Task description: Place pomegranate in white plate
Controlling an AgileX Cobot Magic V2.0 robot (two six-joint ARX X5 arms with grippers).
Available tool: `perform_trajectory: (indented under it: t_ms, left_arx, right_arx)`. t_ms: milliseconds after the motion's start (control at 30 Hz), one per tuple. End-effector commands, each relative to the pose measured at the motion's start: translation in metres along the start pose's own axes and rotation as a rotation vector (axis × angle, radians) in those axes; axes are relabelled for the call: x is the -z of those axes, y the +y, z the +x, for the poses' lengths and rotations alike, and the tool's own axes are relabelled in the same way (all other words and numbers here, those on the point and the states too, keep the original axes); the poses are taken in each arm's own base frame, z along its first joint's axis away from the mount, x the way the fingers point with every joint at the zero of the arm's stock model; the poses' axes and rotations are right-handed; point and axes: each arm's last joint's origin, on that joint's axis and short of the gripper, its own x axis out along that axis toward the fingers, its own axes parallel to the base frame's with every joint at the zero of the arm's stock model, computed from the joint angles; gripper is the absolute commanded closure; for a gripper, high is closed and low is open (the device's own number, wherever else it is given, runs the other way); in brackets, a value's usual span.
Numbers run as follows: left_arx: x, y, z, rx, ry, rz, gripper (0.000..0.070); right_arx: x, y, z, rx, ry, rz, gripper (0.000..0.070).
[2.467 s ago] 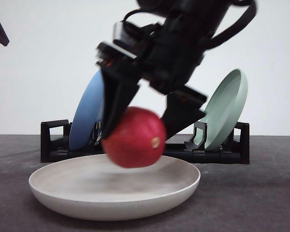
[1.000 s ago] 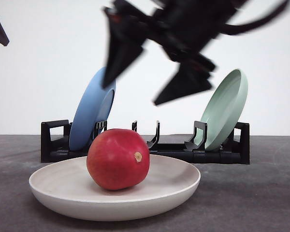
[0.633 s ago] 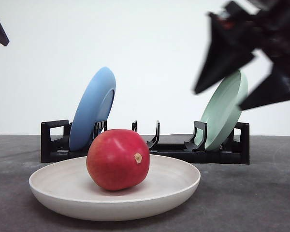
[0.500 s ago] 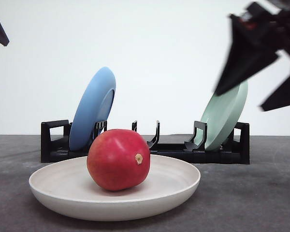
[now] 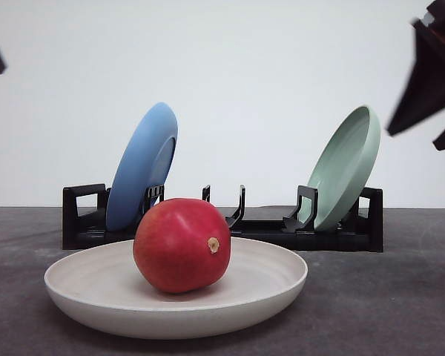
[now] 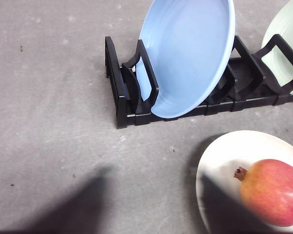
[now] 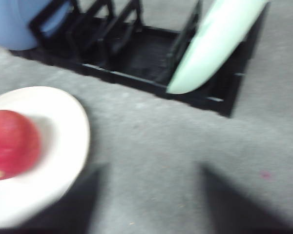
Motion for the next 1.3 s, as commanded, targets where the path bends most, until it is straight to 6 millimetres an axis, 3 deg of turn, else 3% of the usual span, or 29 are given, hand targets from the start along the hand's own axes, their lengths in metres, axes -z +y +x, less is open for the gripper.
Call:
perform_trajectory:
  t_ms: [0, 667, 1067, 1267]
  left_arx:
    - [-0.003, -0.001, 0.000, 0.005, -0.012, -0.003, 0.0683]
    - [-0.001, 0.003, -0.002, -0.017, -0.029, -0.001, 0.0683]
    - [0.068, 0.035, 0.000, -0.194, -0.279, -0.029, 0.0683]
    - [0.105, 0.042, 0.009, -0.245, -0.321, -0.045, 0.0683]
  right_arx:
    - [-0.002, 0.001, 0.000, 0.002, -0.015, -0.019, 0.0668]
    - [-0.006, 0.001, 0.000, -0.005, -0.058, -0.023, 0.0668]
    - [-0.006, 0.001, 0.000, -0.005, -0.058, -0.023, 0.0668]
    - [-0.006, 0.001, 0.000, -0.005, -0.058, -0.023, 0.0668]
